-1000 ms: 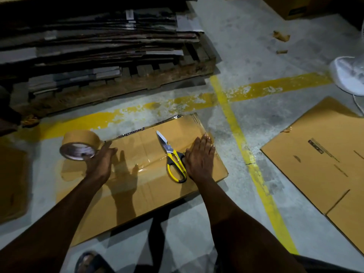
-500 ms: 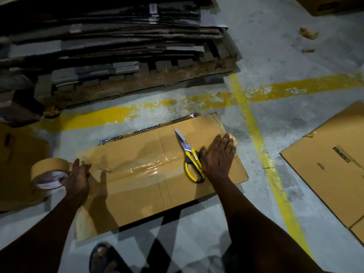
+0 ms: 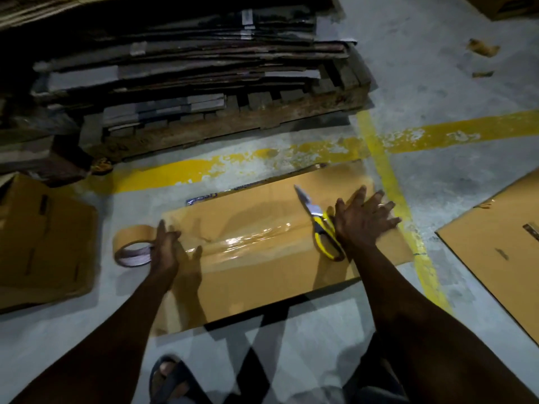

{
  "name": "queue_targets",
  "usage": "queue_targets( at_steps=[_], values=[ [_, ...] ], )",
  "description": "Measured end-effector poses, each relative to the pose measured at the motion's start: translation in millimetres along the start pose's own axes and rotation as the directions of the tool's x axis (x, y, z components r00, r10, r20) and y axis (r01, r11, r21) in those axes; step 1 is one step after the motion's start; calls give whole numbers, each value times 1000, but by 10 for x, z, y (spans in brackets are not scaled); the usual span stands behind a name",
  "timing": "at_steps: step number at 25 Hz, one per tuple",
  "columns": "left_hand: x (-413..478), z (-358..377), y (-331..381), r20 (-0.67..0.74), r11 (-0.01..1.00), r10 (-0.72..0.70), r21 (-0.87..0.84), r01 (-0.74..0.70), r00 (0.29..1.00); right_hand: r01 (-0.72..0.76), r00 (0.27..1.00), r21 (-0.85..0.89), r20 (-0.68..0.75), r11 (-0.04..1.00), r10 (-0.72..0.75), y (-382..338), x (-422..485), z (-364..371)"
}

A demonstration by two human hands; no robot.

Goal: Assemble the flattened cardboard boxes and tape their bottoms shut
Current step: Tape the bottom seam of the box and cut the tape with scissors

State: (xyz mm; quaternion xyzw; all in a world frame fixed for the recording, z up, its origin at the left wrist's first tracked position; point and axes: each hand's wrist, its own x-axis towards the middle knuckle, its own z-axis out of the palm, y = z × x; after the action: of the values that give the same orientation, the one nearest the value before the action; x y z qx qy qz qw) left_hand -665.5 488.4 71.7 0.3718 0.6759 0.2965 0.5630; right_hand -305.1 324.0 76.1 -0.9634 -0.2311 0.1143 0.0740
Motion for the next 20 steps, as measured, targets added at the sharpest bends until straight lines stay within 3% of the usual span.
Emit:
queue_targets(
  at_steps=[4,8,11,13,14,16,18,20],
  values=[
    [-475,816,285,220,981,147,91,-170,964,103,995,-133,28,986,-100,-15,-353,144],
    [-591,1003,482,311,978,113,135,-162,944,184,982,-112,66,977,-177,-123,-362,94],
    [-771,943,807,303,985,127,73,-155,945,253,956,-59,166,966,-240,-443,-380,-28],
    [-1055,926,1118,331,989,134,11,-146,934,288,920,159,227,944,-318,-798,-447,-256],
    [-1258,879,1304,359,988,145,6,-157,922,252,890,385,268,888,-369,-1023,-529,-495],
    [-1611,683,1586,448,967,199,52,-248,872,-73,793,789,417,610,-444,-1428,-817,-1057],
    [-1898,416,1791,517,934,282,45,-355,808,-296,630,876,478,381,-611,-1596,-1045,-1426],
    [-1981,29,1890,551,898,314,91,-430,773,-145,591,921,373,361,-715,-1660,-1182,-1560]
  ],
)
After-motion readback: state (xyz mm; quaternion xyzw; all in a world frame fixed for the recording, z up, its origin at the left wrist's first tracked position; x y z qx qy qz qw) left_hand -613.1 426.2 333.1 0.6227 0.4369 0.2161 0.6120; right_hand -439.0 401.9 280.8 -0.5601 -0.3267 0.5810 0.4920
